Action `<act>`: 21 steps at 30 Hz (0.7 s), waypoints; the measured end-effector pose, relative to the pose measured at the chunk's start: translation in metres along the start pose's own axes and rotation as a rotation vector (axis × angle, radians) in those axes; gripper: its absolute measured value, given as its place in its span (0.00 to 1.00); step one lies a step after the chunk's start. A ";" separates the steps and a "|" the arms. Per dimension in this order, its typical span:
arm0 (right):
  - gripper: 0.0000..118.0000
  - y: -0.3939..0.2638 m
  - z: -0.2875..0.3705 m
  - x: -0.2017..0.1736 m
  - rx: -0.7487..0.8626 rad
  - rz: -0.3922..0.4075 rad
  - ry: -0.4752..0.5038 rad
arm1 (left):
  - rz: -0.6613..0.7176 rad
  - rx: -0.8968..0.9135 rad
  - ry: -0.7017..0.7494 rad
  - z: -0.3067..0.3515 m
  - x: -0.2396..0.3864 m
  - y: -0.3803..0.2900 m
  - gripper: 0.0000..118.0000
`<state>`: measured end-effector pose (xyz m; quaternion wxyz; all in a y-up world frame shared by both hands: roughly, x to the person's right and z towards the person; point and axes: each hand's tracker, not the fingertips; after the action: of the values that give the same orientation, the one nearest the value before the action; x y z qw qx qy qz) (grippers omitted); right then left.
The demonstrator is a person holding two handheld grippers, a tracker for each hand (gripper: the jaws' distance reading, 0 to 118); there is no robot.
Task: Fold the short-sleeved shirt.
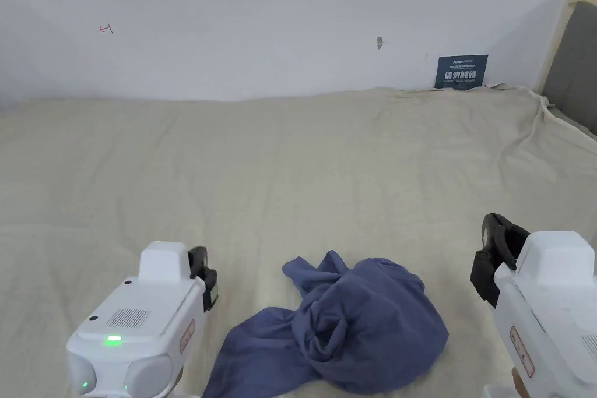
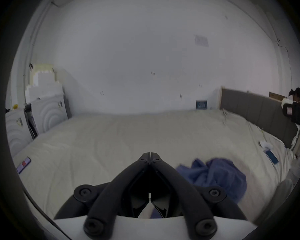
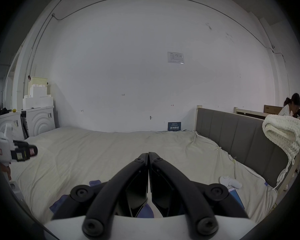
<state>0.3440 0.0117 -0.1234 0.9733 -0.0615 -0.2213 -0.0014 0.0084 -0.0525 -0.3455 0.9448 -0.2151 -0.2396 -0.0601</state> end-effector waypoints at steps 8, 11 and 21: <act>0.01 -0.004 -0.006 -0.001 -0.025 0.001 0.006 | 0.053 -0.427 -0.042 -0.041 0.011 -0.050 0.00; 0.01 -0.007 -0.007 -0.001 -0.035 0.003 0.009 | 0.091 -0.531 -0.071 -0.053 0.012 -0.072 0.00; 0.01 -0.012 -0.014 0.001 -0.069 0.015 0.019 | 0.087 -0.694 -0.053 -0.063 0.008 -0.107 0.69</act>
<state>0.3503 -0.0022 -0.1341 0.9726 -0.0965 -0.2116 -0.0023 0.0191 -0.1760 -0.3514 0.8106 -0.5350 -0.2200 -0.0918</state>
